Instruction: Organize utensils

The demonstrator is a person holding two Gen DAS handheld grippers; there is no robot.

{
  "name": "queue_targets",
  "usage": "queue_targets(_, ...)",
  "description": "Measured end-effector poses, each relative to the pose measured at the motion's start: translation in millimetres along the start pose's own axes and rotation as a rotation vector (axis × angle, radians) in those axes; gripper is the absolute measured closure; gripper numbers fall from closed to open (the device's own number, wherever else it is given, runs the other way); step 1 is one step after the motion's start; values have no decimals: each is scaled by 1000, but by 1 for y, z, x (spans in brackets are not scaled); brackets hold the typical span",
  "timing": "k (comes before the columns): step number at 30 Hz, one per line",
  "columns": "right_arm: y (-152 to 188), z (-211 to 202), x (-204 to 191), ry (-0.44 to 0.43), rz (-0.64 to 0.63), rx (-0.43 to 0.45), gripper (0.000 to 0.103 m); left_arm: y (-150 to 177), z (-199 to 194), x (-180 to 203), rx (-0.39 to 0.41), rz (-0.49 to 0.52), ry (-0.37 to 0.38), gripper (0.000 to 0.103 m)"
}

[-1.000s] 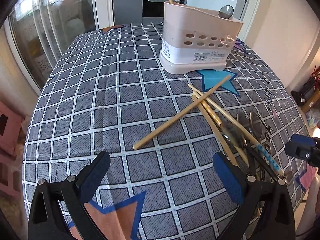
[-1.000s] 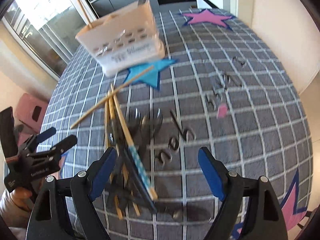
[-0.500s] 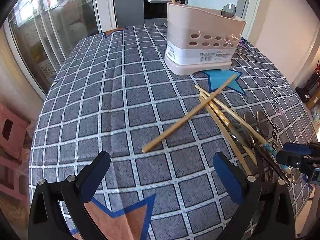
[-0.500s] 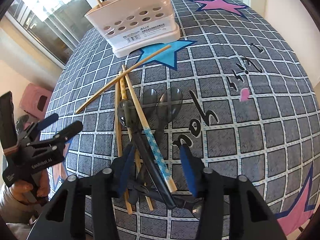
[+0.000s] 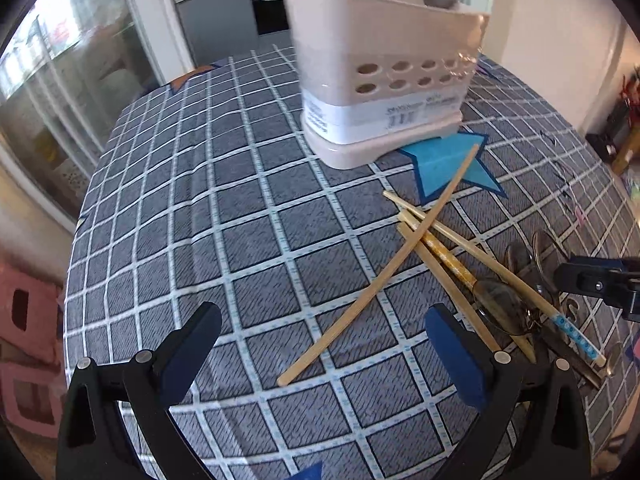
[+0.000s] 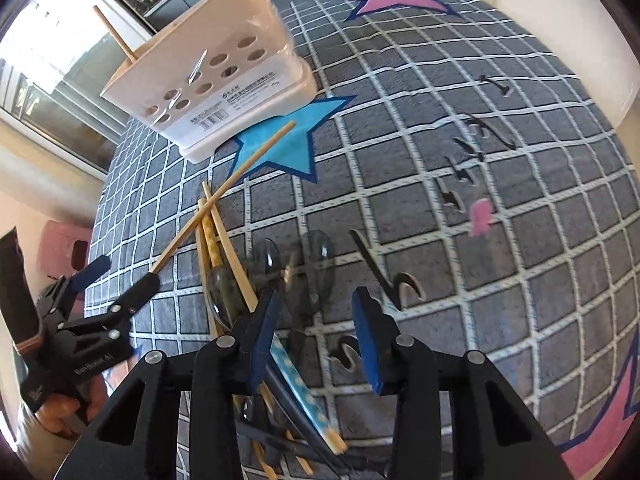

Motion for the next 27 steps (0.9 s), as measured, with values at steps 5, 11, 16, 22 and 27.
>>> queue_targets(5,-6,13,-9,35,-12,-6,71,-8,19,7,-54,43,7,0)
queue_targets(11,-10,19,-17,64,-55,-24,80,-23,32,23,-88,91,63,0)
queue_targets(16,-15,26,-25,81,-84,-48,88,-33,37,36,-138,120,146,15)
queue_targets(22,-14,28,-23,30,-57,-51,96,-37,34,55,-148,202,165,62)
queue_targets(27,-12,15,-9,11,-42,-23,97,-32,18,55,-83,152,197,65)
Point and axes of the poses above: each gripper's, at about its wrist camera, not at the fingertips, and z roughly the way its jaws point, x to its right, y to its underside, the point moved 8 cm from there along z, roughly the way its jaws point, and after that the axes turned 9 degrees about y, right-handed, at the moved point
